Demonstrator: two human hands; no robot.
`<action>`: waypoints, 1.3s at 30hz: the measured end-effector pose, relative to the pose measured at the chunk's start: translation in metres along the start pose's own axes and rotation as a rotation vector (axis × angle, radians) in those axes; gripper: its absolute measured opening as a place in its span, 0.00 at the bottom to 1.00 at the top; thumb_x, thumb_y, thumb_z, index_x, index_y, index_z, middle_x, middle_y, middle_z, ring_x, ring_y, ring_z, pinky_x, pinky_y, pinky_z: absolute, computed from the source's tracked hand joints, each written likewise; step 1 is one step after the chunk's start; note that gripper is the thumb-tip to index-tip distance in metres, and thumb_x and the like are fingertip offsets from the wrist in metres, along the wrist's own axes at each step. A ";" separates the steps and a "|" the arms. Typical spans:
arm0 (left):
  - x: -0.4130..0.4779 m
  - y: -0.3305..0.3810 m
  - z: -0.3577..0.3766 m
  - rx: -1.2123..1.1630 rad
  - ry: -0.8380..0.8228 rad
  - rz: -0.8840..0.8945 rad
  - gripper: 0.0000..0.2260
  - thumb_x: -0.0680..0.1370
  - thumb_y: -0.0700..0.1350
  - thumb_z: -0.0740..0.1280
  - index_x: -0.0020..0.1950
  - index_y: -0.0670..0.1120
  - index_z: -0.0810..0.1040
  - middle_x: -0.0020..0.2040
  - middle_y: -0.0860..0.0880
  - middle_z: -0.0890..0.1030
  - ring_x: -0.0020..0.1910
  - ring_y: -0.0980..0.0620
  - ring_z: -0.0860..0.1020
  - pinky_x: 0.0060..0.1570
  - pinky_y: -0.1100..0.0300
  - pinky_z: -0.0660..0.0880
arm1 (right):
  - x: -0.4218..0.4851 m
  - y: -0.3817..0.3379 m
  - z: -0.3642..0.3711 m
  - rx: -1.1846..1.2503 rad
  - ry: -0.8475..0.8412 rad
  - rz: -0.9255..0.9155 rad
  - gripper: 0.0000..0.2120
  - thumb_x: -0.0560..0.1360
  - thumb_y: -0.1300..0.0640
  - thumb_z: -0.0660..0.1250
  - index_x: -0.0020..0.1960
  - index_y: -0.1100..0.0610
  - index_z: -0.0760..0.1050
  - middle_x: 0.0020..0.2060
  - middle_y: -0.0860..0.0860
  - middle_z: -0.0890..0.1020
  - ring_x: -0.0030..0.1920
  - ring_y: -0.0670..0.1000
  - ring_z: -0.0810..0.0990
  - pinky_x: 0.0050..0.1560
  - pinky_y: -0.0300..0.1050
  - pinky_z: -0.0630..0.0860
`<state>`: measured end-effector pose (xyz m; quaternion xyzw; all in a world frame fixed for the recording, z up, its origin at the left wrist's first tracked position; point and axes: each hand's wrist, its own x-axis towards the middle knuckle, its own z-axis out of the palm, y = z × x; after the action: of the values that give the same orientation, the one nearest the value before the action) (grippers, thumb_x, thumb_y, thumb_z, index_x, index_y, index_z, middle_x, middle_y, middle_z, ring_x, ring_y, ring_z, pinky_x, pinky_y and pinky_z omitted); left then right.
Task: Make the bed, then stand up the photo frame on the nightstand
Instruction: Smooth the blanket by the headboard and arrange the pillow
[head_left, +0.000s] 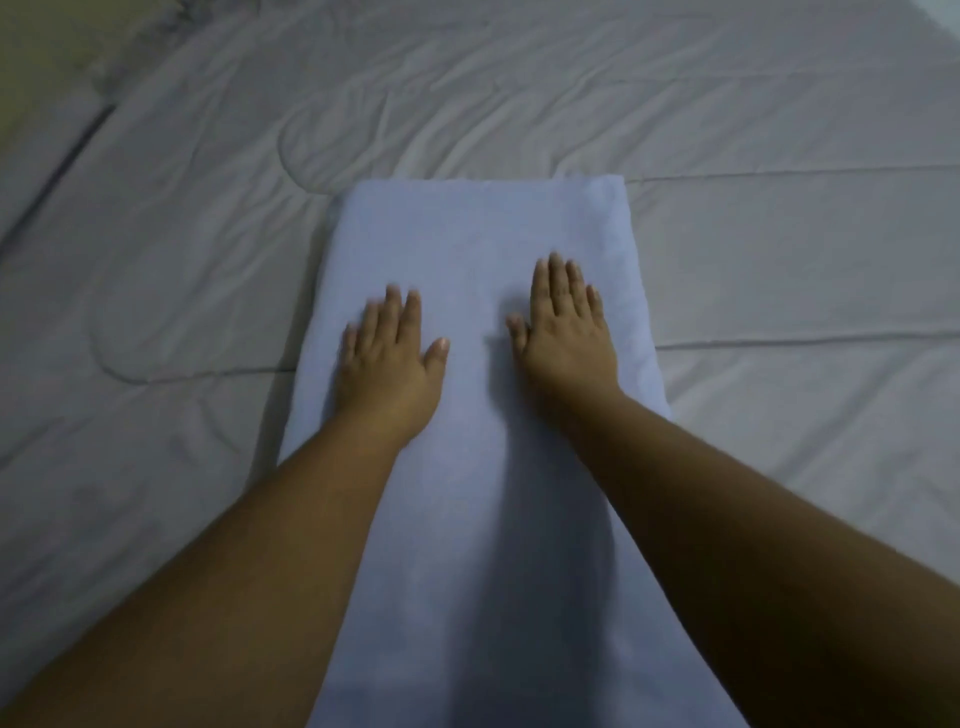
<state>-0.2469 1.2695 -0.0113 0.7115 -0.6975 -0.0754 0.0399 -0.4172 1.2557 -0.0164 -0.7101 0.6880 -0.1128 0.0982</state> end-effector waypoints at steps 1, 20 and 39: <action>0.001 -0.002 0.008 0.055 -0.064 -0.011 0.28 0.81 0.58 0.46 0.78 0.49 0.42 0.80 0.49 0.42 0.79 0.49 0.42 0.77 0.50 0.40 | 0.002 0.007 0.008 -0.013 -0.078 0.028 0.29 0.81 0.45 0.45 0.77 0.59 0.44 0.77 0.55 0.46 0.77 0.52 0.43 0.75 0.48 0.40; 0.010 -0.042 -0.007 -0.275 -0.017 -0.677 0.31 0.80 0.61 0.46 0.63 0.37 0.71 0.64 0.32 0.74 0.62 0.34 0.74 0.60 0.44 0.70 | 0.015 0.055 -0.001 0.353 -0.014 0.699 0.21 0.80 0.43 0.47 0.57 0.58 0.66 0.57 0.64 0.78 0.56 0.64 0.76 0.55 0.55 0.69; 0.061 -0.283 -0.123 -0.198 0.081 -0.605 0.28 0.82 0.58 0.46 0.61 0.39 0.75 0.61 0.36 0.77 0.60 0.36 0.76 0.58 0.48 0.72 | 0.097 -0.210 0.024 0.458 0.007 0.517 0.21 0.80 0.47 0.50 0.58 0.65 0.65 0.58 0.70 0.74 0.58 0.69 0.74 0.59 0.60 0.68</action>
<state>0.0528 1.2092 0.0606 0.8818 -0.4413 -0.1230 0.1125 -0.2067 1.1651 0.0255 -0.4716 0.8023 -0.2378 0.2780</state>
